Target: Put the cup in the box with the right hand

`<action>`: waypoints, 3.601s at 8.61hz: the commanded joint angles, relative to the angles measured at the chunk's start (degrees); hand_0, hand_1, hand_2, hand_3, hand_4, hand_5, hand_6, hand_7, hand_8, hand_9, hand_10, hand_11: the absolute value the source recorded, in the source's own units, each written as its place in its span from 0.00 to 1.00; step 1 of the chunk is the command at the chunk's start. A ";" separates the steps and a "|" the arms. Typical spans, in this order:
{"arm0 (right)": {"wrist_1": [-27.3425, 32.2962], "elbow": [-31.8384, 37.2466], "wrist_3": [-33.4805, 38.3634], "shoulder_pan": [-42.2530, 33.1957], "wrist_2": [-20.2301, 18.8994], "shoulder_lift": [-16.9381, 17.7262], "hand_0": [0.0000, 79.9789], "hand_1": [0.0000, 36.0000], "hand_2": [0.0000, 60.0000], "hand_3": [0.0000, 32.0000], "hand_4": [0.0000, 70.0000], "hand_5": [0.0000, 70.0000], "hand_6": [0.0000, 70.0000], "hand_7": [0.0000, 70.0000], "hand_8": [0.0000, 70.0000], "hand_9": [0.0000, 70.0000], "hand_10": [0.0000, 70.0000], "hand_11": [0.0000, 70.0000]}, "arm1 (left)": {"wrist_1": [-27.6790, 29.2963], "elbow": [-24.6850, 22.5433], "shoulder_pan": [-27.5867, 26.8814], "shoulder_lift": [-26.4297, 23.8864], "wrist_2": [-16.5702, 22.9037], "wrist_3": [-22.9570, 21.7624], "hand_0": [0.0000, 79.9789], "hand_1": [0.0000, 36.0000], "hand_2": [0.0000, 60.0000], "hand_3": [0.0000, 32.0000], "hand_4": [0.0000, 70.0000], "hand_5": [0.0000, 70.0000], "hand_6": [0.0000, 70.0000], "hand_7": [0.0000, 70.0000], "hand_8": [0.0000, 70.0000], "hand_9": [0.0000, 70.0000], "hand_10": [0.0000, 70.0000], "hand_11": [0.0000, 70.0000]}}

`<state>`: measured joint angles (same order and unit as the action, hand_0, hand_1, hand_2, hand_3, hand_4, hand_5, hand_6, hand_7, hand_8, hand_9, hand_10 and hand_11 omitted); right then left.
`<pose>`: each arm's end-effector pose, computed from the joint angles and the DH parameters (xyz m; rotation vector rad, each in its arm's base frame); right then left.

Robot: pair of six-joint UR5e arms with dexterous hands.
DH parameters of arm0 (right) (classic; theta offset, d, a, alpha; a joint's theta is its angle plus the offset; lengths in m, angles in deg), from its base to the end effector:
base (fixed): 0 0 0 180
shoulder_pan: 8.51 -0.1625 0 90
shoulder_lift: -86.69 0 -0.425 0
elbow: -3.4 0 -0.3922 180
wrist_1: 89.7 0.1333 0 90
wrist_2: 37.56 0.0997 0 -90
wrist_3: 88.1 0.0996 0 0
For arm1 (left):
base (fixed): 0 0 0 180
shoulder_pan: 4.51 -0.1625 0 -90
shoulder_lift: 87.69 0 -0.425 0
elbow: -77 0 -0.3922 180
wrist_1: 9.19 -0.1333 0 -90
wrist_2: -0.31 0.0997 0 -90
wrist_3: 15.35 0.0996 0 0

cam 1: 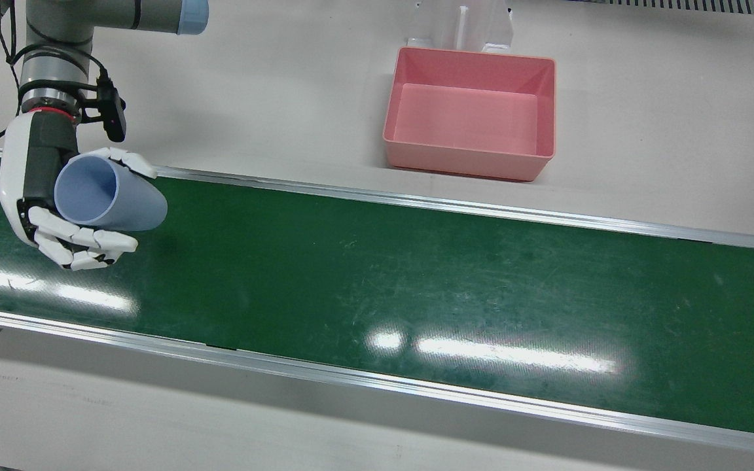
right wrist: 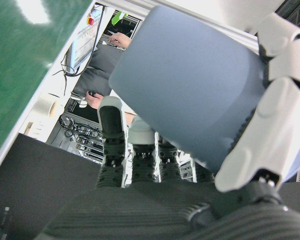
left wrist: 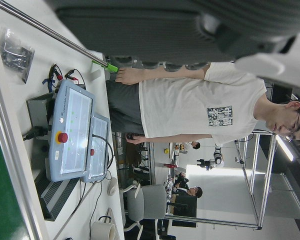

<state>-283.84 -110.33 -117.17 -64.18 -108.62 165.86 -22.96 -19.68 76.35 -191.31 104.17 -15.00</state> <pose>-0.1598 -0.5277 0.4180 0.1599 -2.2978 1.5531 -0.0167 -0.5854 0.5275 -0.3944 2.1109 -1.8765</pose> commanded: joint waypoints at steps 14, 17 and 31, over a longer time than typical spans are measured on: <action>1.83 -5.36 -35.01 49.95 21.57 -10.17 0.57 0.00 0.00 0.00 0.61 0.10 0.52 1.00 0.74 1.00 0.44 0.62 | -0.11 -0.09 -0.09 0.00 0.03 0.00 0.00 0.00 0.00 0.00 0.00 0.00 0.00 0.00 0.00 0.00 0.00 0.00; 1.75 -5.36 -35.09 50.13 21.48 -10.17 0.00 0.00 0.16 0.00 0.24 0.07 0.49 1.00 0.74 1.00 0.42 0.60 | -0.03 -0.09 0.00 0.00 -0.06 0.00 0.00 0.00 0.00 0.00 0.00 0.00 0.00 0.00 0.00 0.00 0.00 0.00; 8.80 5.20 14.44 -6.36 -0.22 8.46 0.50 0.63 1.00 0.00 0.16 0.19 0.58 1.00 0.85 1.00 0.62 0.88 | -0.02 -0.09 0.00 0.00 0.03 0.00 0.00 0.00 0.00 0.00 0.00 0.00 0.00 0.00 0.00 0.00 0.00 0.00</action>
<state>-289.52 -121.34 -111.08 -63.41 -104.38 174.29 -22.92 -19.70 76.35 -191.31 104.20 -14.98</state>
